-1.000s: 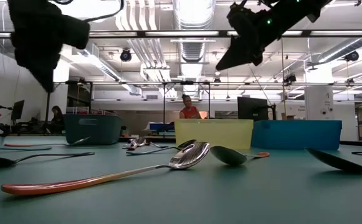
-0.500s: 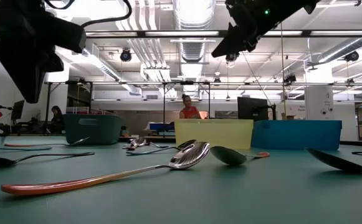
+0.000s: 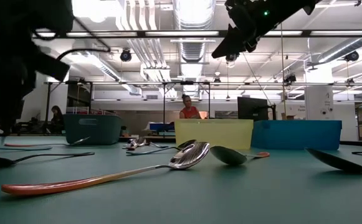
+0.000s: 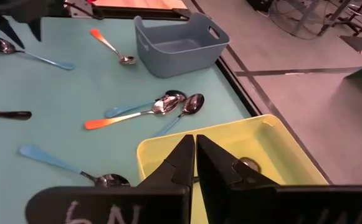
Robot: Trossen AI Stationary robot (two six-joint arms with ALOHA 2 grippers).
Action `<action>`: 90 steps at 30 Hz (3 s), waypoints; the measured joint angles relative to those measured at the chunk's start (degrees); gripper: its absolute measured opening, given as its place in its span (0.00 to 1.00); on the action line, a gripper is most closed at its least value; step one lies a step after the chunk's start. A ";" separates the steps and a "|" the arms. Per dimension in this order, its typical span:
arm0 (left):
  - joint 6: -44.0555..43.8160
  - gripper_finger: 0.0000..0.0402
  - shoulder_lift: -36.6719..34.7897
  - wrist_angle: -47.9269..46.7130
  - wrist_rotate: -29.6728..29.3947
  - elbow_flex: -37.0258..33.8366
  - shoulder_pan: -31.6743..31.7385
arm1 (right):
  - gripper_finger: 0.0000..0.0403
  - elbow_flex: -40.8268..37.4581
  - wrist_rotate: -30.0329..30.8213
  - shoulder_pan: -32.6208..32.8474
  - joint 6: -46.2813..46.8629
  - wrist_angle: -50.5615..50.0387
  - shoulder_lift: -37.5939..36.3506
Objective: Sort silverware by color (type)
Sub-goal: Put the blue spoon into the blue bin
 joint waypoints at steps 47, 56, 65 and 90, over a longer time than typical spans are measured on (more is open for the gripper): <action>-16.33 0.37 -0.15 12.91 0.48 -9.13 -0.20 | 0.02 -0.02 0.04 0.00 0.52 -0.15 0.04; -16.70 0.14 -0.11 13.46 0.57 -9.13 -0.20 | 0.02 -0.06 0.04 0.00 0.53 -0.98 0.04; -17.62 0.01 -0.02 13.41 0.50 -8.86 -0.47 | 0.02 -0.06 -0.17 0.00 1.48 -1.35 0.04; 62.44 0.00 14.84 5.46 -23.97 27.02 -0.34 | 0.02 -0.19 -24.12 1.31 20.99 -1.20 0.04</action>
